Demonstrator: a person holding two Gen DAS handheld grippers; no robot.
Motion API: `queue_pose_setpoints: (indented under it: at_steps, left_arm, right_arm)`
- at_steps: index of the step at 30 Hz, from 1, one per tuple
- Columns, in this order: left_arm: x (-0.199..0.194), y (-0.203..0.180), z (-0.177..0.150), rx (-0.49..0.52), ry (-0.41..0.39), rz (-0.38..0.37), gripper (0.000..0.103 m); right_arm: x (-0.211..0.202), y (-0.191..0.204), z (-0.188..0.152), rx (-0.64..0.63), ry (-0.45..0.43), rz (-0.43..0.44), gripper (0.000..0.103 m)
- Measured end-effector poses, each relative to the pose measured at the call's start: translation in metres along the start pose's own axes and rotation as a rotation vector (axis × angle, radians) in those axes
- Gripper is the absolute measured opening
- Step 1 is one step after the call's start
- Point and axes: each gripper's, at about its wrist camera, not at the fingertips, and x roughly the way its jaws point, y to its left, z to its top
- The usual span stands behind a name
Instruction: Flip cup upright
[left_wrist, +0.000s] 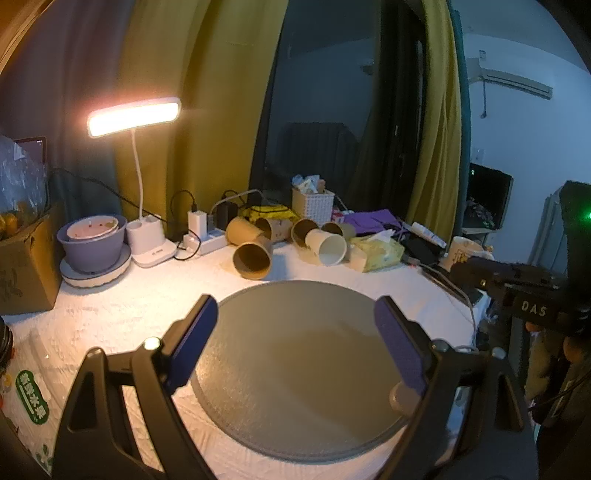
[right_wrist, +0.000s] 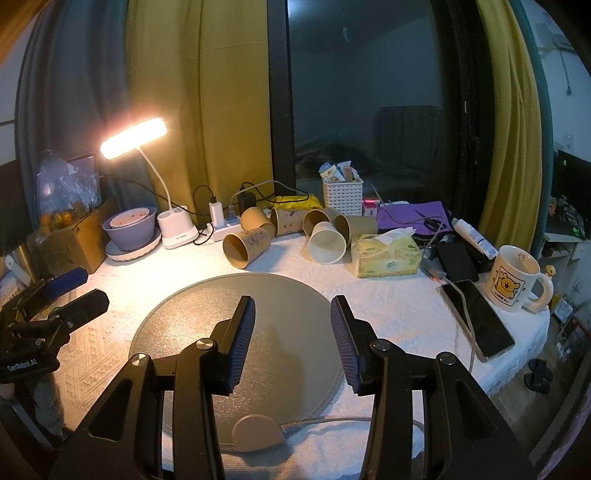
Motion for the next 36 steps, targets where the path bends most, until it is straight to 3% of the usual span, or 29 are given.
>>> queue_pose_setpoints:
  at_steps: [28,36]
  left_arm:
    - [-0.006,-0.004,0.008,0.006,-0.019,-0.022,0.088]
    - [0.024,-0.009,0.011,0.022,0.053,-0.037,0.088]
  right_arm:
    - [0.000,-0.004,0.002,0.001,-0.004,0.000,0.045]
    - [0.017,-0.022,0.008,-0.007,0.026,0.014,0.045]
